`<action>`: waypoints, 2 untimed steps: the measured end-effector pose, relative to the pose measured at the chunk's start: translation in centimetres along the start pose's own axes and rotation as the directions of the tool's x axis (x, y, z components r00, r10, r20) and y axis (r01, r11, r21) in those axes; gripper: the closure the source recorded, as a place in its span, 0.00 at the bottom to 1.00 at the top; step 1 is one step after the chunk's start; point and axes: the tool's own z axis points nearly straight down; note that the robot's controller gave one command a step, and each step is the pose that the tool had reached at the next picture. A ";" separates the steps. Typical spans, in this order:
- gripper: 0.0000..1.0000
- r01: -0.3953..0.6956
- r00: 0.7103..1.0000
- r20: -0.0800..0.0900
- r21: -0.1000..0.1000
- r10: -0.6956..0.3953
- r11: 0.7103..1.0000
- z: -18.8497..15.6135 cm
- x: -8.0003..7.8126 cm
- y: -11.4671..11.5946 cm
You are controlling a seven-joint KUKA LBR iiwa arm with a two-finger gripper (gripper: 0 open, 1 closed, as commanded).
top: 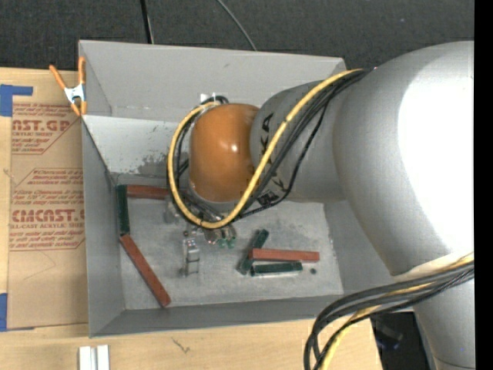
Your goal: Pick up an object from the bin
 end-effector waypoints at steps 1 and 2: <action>0.00 0.183 0.983 0.007 0.010 -0.183 0.983 -1.6 0.2 -1.8; 0.00 0.193 0.981 0.011 0.003 -0.193 0.981 0.3 -0.3 4.6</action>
Offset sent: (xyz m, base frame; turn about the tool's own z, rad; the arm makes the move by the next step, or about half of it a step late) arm -0.0093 0.0731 -0.0185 -0.1953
